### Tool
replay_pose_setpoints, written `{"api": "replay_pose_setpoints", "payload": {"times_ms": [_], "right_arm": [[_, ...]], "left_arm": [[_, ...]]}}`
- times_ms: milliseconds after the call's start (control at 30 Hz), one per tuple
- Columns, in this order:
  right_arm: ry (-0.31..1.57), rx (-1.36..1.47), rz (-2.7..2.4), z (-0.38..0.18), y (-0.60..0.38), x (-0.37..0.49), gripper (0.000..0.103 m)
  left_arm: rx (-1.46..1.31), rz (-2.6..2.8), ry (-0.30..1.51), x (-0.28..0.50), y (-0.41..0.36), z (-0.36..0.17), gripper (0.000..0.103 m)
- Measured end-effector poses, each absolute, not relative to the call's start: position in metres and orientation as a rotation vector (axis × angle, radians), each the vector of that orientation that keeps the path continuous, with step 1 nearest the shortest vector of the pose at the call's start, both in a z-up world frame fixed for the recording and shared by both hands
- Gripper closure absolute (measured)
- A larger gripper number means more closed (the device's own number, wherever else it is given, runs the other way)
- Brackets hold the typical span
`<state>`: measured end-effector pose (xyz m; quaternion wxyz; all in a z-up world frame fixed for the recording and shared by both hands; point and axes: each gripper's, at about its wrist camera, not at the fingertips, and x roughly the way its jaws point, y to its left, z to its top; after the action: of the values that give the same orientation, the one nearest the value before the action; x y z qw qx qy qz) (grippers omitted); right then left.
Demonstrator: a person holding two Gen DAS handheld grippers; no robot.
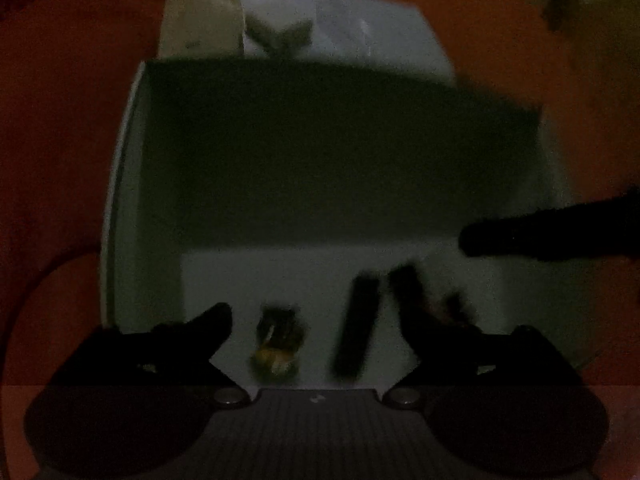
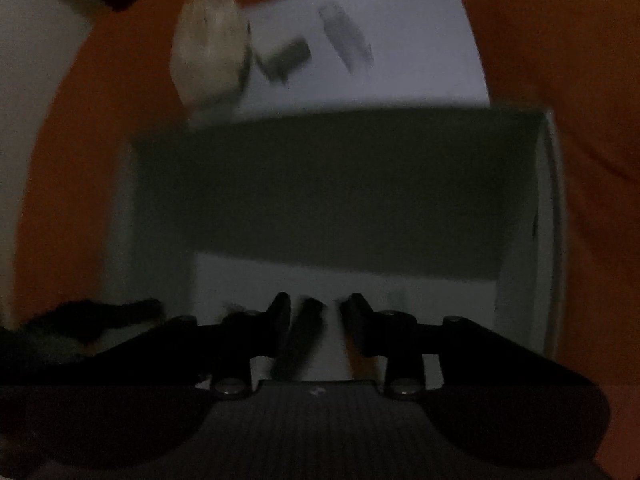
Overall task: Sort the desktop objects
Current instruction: 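Open the left tool to drop the figurine while the right tool releases the amber bottle, then grasp the white cube with the left tool while the right tool grasps the clear glass tube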
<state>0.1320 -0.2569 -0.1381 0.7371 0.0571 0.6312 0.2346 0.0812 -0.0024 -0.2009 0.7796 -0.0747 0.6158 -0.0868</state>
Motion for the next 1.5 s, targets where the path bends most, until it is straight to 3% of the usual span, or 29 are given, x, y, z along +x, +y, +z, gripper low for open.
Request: {"api": "replay_pose_setpoints", "payload": {"times_ms": [200, 367, 433, 567, 800, 1333, 1433, 1467, 1500], "right_arm": [[1.307, 0.196, 0.553, -0.083, -0.261, 0.18, 0.063], [1.22, 0.074, 0.554, -0.072, -0.241, 0.226, 0.059], [1.181, -0.009, 0.571, -0.077, -0.236, 0.24, 0.052], [1.117, -0.202, 0.563, -0.101, -0.224, 0.263, 0.052], [1.138, -0.29, 0.601, -0.151, -0.212, 0.289, 0.052], [1.08, -0.384, 0.6, -0.216, -0.158, 0.327, 0.051], [1.078, -0.425, 0.586, -0.227, -0.152, 0.329, 0.055], [1.082, -0.432, 0.581, -0.229, -0.151, 0.329, 0.058], [1.079, -0.432, 0.57, -0.23, -0.152, 0.329, 0.069]], "left_arm": [[-0.258, -0.14, 1.233, 0.145, 0.025, -0.16, 0.011], [-0.398, -0.051, 1.189, 0.201, 0.04, -0.153, 0.011], [-0.455, -0.021, 1.195, 0.22, 0.039, -0.159, 0.011], [-0.568, 0.048, 1.223, 0.25, 0.031, -0.184, 0.011], [-0.727, 0.179, 1.22, 0.29, 0.022, -0.222, 0.012], [-0.642, 0.331, 1.233, 0.346, 0.003, -0.274, 0.006], [-0.585, 0.31, 1.206, 0.344, -0.003, -0.273, 0.015], [-0.564, 0.297, 1.2, 0.344, -0.004, -0.273, 0.031], [-0.549, 0.272, 1.193, 0.344, -0.006, -0.272, 0.047]]}}
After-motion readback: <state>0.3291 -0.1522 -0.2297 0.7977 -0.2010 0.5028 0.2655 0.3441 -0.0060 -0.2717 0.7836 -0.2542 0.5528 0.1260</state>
